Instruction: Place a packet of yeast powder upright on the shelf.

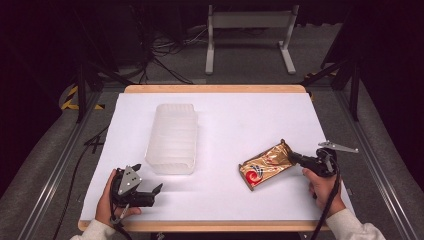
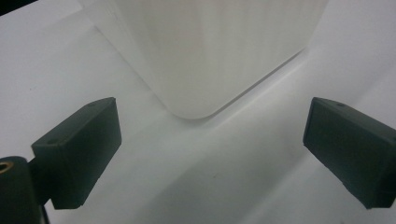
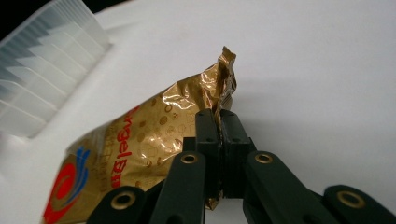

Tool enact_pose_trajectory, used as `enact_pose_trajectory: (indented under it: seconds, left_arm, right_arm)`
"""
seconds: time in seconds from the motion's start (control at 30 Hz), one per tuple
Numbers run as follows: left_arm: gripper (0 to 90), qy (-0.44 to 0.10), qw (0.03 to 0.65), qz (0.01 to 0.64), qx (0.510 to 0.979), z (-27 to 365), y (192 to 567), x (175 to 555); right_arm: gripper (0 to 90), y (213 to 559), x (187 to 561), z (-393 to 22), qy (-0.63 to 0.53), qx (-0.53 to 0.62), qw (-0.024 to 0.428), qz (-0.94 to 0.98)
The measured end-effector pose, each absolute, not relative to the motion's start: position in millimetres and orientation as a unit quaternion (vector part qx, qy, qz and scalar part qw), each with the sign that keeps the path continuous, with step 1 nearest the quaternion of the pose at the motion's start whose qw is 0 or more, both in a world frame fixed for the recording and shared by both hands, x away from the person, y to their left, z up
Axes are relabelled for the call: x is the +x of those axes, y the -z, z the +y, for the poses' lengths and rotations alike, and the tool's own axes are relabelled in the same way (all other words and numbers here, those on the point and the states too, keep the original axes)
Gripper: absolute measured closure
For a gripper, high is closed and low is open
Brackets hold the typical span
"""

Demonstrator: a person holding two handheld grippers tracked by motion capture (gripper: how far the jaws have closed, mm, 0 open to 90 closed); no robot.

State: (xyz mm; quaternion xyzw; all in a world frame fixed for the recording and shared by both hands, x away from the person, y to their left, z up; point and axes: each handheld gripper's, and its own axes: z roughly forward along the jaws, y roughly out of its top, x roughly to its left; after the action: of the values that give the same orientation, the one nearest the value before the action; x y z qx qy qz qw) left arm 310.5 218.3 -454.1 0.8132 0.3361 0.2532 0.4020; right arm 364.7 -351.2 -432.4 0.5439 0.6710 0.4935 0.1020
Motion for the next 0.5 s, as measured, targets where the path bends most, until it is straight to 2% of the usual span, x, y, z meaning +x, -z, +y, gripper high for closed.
enact_pose_trajectory:
  seconds: [0.5]
  left_arm:
    - [5.0, -0.255, 0.406, 0.343, 0.808, 220, 454, 310]
  right_arm:
    - [88.7, 388, 354, -331, -0.553, 0.440, 0.134, 0.695]
